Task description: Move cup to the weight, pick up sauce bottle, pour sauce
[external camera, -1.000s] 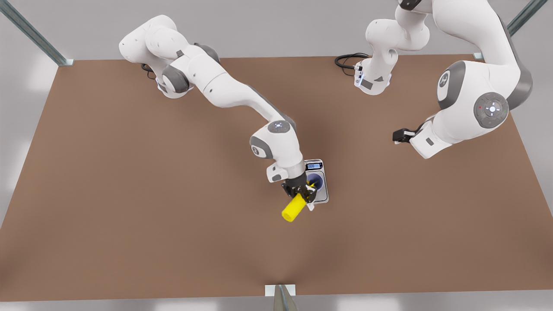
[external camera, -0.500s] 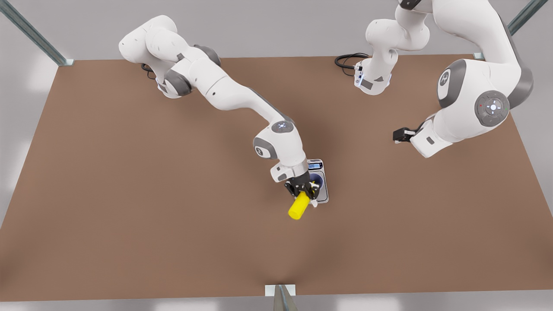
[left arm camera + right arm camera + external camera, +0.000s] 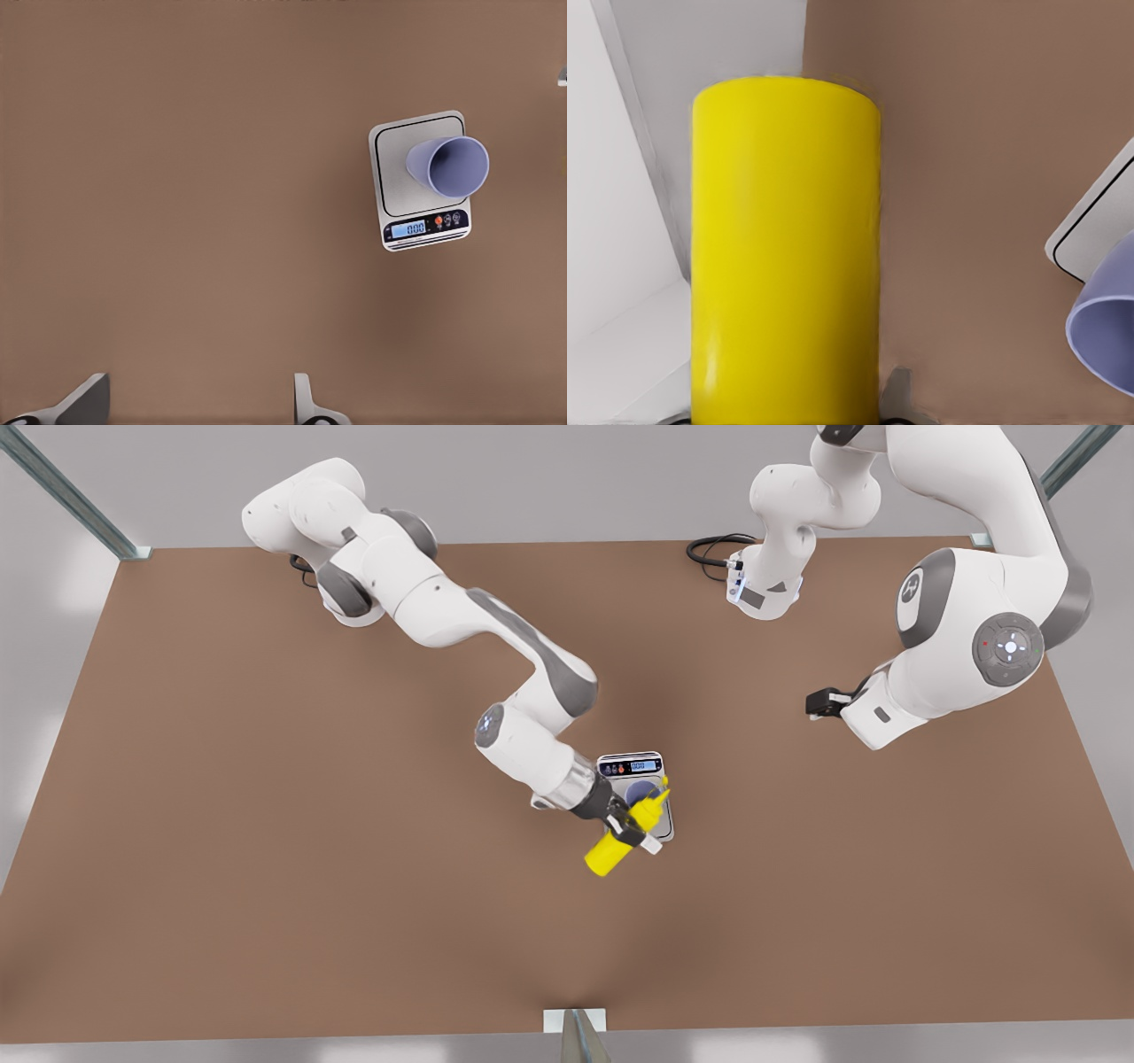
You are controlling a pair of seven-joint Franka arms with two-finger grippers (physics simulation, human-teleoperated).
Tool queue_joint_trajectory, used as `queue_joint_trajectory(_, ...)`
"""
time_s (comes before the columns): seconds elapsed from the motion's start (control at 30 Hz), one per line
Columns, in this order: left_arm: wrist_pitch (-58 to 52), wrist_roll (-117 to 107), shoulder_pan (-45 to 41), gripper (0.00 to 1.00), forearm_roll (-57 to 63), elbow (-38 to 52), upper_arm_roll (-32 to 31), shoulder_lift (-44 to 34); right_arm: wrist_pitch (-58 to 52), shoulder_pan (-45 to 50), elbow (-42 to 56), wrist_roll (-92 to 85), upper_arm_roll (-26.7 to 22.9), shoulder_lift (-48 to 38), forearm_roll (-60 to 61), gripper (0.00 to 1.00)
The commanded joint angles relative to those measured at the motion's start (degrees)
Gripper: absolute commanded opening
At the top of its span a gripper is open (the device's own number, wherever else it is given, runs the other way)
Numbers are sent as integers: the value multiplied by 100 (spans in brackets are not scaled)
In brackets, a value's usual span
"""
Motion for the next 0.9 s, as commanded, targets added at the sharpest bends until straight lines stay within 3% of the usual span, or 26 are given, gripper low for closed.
queue_joint_trajectory(0.0,0,0,-1,100,1,0,5,0,-44,-1,-26,-124,-4,-16,242,22)
queue_joint_trajectory(0.33,0,-9,-10,100,1,-9,-3,0,-237,-511,-1071,-1100,101,-834,3099,21)
queue_joint_trajectory(0.5,0,-9,-1,100,1,0,-3,0,-527,-854,-1397,-282,198,-1071,3477,21)
queue_joint_trajectory(0.73,-9,9,-1,100,36,-26,-3,8,-571,-1610,-1959,-273,822,-1299,4163,22)
queue_joint_trajectory(0.87,44,0,-10,100,9,-9,-21,17,-1273,-2400,-2951,-571,954,-1905,4136,22)
